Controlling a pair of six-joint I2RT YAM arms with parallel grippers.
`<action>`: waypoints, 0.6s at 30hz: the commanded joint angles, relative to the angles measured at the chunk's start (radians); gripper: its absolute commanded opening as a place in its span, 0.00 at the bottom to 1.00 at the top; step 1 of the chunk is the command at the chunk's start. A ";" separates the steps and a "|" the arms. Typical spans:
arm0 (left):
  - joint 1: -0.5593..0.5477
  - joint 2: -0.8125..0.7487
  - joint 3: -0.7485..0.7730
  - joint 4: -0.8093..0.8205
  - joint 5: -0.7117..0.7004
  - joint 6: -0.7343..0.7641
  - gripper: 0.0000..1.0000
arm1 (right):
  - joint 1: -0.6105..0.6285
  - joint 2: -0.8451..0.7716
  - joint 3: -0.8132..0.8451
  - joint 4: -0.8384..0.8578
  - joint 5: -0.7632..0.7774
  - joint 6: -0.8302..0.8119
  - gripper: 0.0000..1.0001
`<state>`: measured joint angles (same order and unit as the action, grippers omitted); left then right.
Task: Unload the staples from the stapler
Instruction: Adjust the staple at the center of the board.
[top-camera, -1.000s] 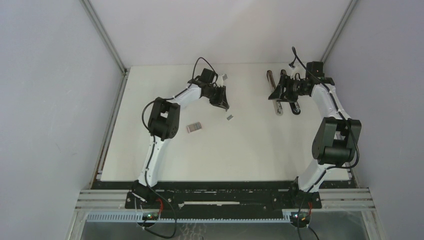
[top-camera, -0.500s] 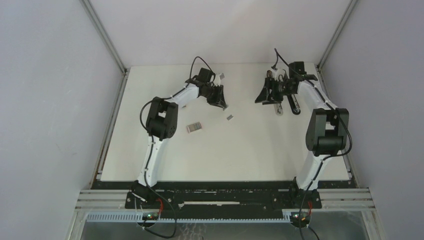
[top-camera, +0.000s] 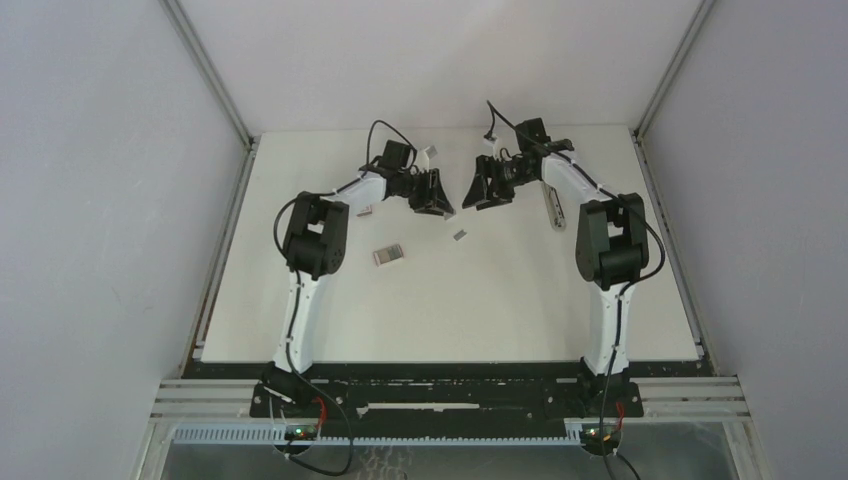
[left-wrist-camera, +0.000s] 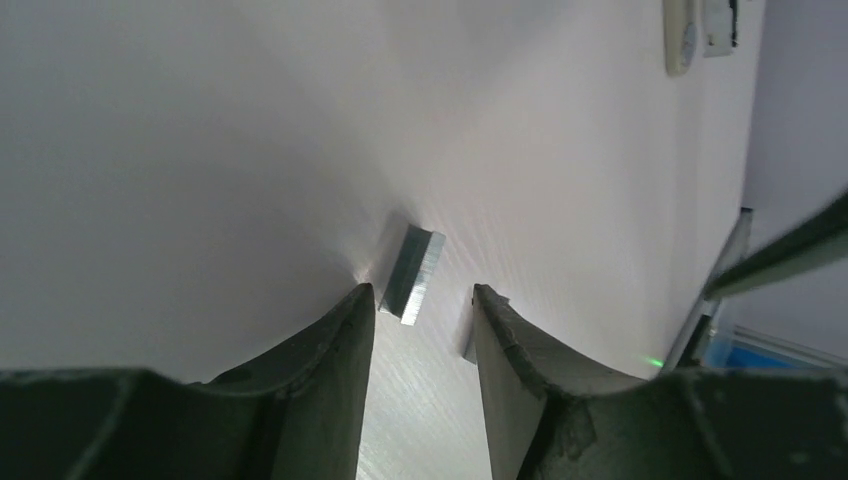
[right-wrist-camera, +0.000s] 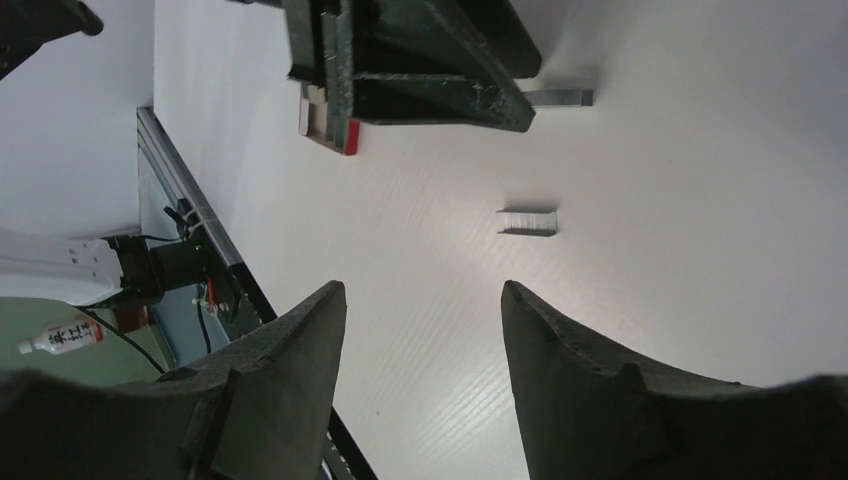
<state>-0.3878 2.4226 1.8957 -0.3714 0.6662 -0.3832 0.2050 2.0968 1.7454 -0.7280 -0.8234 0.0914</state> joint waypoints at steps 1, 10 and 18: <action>0.007 -0.061 -0.094 0.104 0.088 -0.097 0.48 | -0.002 0.044 0.060 0.064 -0.033 0.058 0.58; 0.017 -0.127 -0.191 0.158 0.028 -0.084 0.47 | -0.016 0.051 0.150 -0.029 0.043 -0.336 0.60; -0.010 -0.187 -0.184 0.025 -0.248 0.083 0.49 | -0.063 -0.046 0.110 -0.037 0.070 -0.351 0.62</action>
<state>-0.3794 2.3146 1.7149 -0.2665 0.5976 -0.4152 0.1783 2.1647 1.8542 -0.7597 -0.7494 -0.2249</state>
